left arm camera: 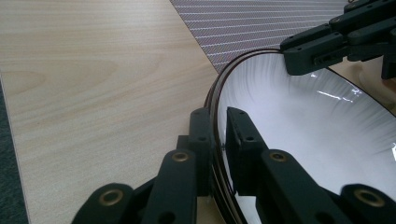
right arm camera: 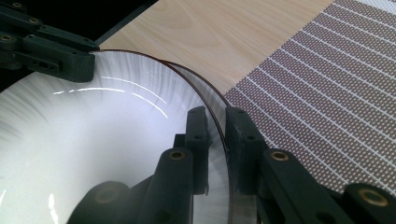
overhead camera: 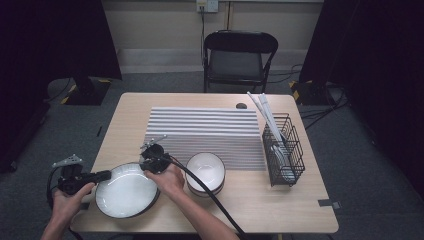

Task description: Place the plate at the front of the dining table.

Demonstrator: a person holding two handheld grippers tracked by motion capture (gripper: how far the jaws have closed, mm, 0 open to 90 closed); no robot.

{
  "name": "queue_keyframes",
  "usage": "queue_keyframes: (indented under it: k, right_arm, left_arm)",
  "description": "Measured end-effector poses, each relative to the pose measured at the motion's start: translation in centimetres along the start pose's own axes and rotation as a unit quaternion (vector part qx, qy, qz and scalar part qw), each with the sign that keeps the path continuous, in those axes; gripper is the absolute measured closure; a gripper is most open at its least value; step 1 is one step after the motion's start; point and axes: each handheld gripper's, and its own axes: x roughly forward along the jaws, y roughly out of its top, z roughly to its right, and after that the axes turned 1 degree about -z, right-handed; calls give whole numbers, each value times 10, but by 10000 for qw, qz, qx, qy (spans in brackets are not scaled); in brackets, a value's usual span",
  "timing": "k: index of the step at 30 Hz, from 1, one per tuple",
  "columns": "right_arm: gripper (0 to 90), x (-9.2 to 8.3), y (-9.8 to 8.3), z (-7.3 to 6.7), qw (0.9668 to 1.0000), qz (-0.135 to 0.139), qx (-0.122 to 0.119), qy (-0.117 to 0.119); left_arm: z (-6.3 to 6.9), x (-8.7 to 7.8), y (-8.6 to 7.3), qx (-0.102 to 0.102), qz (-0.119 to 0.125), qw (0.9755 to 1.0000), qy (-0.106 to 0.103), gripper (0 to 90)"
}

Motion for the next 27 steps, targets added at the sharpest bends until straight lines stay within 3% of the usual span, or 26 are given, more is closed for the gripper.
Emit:
queue_keyframes:
  k: [5, 10, 12, 17, 21, 25, 27]
  right_arm:
    - [778, -1, -3, 1, 10000, -35, 23, 72]
    - [808, 1, -4, 4, 9996, -63, 206, 163]
    - [811, 1, -4, 5, 9996, -18, 236, 177]
    - [820, 0, -2, 7, 9995, 86, 221, 213]
    - [823, -1, 1, 7, 9995, 147, 206, 201]
    - [823, -4, 4, 6, 9998, 175, 52, 82]
    - [822, -5, 6, 7, 9998, 199, -21, 11]
  left_arm:
    - [0, 0, 0, 27, 12, 10000, 25, 815]
    - [0, -2, 2, 38, 89, 9999, 32, 832]
    - [-1, -2, 3, -47, 91, 9999, -5, 860]
    - [-4, -3, 4, -120, 172, 9998, -73, 866]
    - [-3, -4, 6, -60, 198, 9998, -41, 867]
    - [-5, -1, 8, -158, 256, 9995, -119, 871]
    - [-5, 1, 10, -72, 239, 9997, -80, 871]
